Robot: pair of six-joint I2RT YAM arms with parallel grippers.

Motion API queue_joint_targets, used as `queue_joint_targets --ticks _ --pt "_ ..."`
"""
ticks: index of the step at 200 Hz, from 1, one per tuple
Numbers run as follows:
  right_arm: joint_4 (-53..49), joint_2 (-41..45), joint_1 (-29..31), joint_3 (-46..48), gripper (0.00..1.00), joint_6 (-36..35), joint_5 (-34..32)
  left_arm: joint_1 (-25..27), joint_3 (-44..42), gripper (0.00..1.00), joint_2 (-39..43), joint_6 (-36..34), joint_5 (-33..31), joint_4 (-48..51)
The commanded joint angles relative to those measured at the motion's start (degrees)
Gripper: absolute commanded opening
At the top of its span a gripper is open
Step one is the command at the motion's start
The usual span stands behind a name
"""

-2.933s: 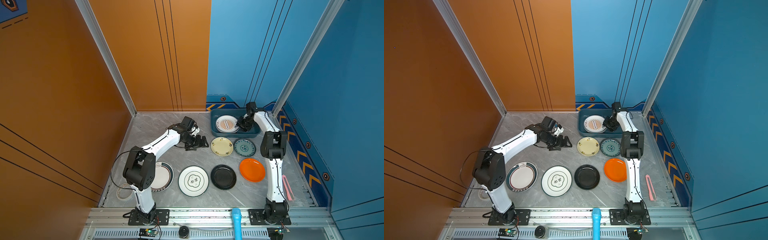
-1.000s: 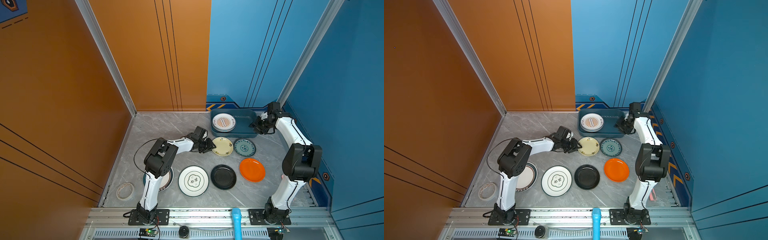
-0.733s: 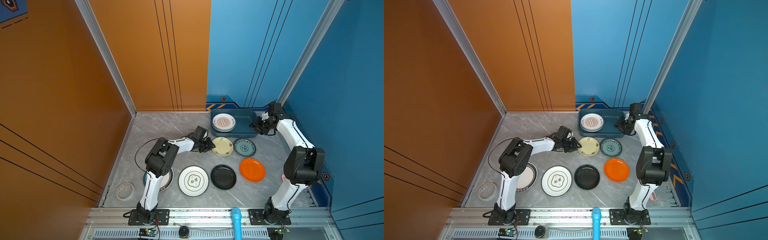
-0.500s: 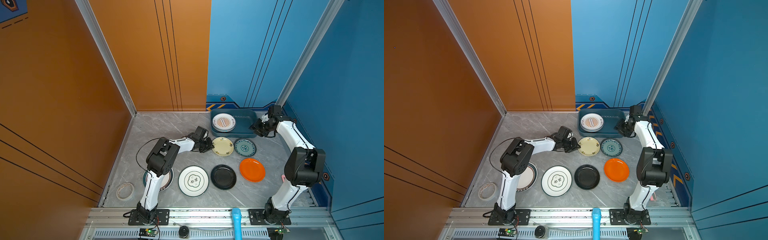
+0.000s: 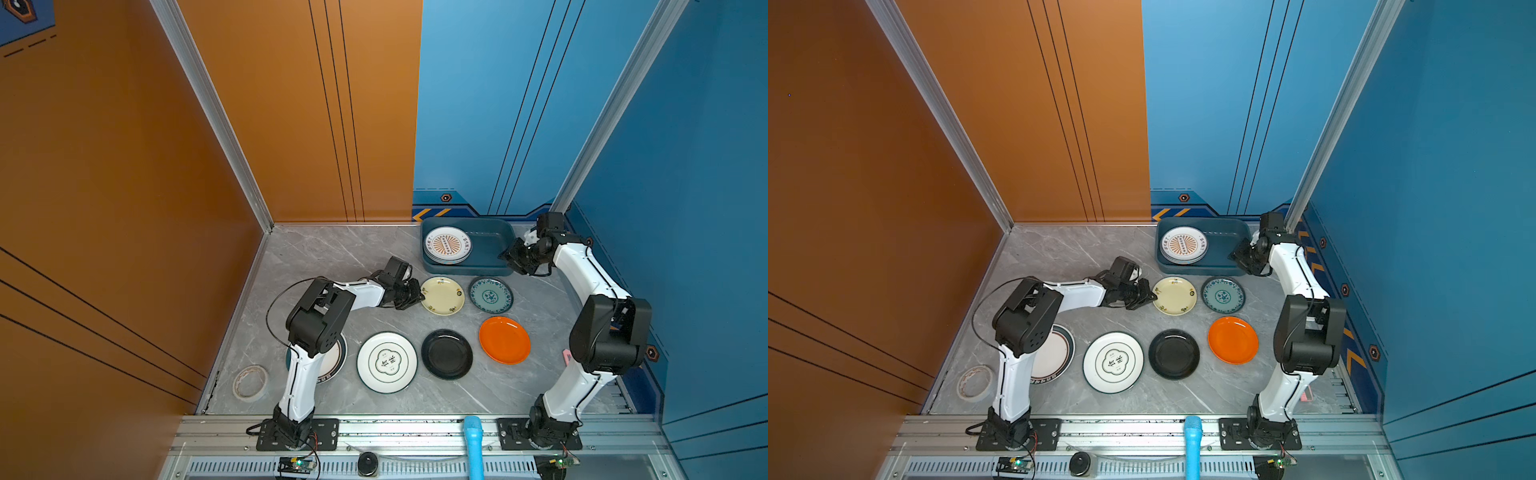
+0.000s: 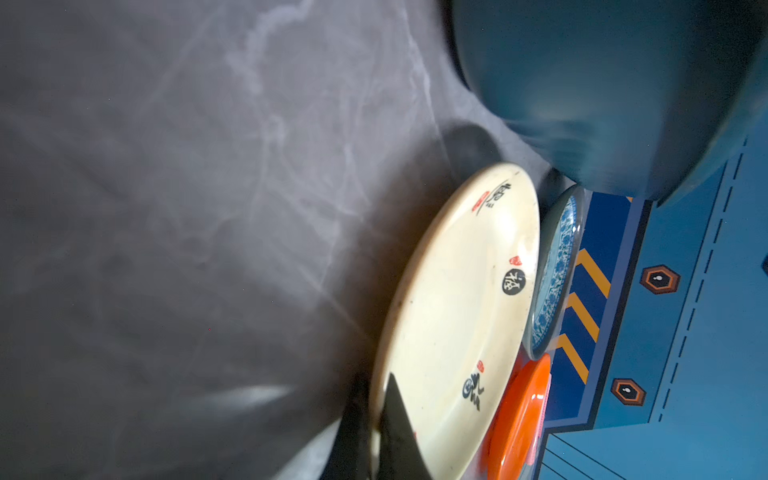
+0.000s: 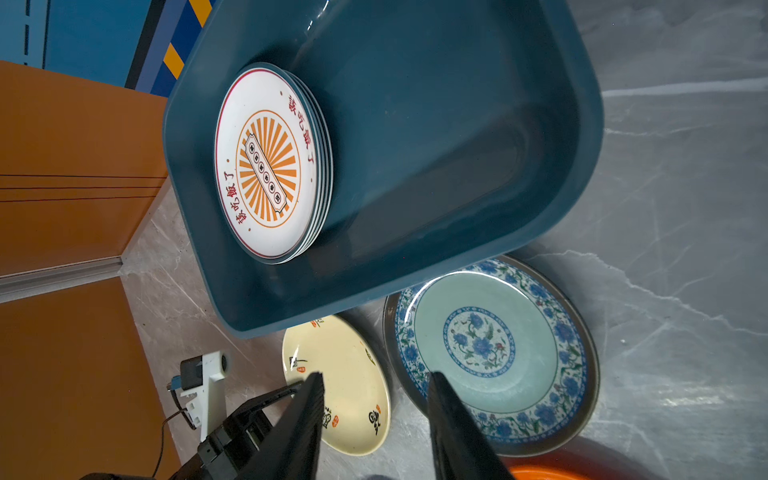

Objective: Place the plates into the plastic bin on the countertop
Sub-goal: 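Grasp the cream calligraphy plate edge with left gripper while right gripper withdraws, then lift the cream plate upright with left gripper toward the right gripper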

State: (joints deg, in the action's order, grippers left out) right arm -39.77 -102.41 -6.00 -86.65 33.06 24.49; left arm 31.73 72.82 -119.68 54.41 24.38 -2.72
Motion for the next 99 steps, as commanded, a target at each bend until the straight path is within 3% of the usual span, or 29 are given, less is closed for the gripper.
queue_joint_targets --ticks 1,32,67,99 --pt "0.67 1.71 0.41 -0.47 0.44 0.74 1.52 -1.13 -2.36 0.00 4.30 -3.44 -1.91 6.87" --pt "1.73 0.09 1.66 -2.19 0.45 0.25 4.21 -1.80 -1.42 0.00 9.79 -8.44 -0.09 12.50" --pt "10.11 -1.81 2.71 -3.82 0.47 0.34 14.08 -2.30 1.47 0.00 14.86 -14.57 4.37 20.54" --pt "13.33 -5.11 3.83 -9.12 0.51 -0.63 21.56 -4.56 3.01 0.00 18.89 -14.19 8.15 21.53"
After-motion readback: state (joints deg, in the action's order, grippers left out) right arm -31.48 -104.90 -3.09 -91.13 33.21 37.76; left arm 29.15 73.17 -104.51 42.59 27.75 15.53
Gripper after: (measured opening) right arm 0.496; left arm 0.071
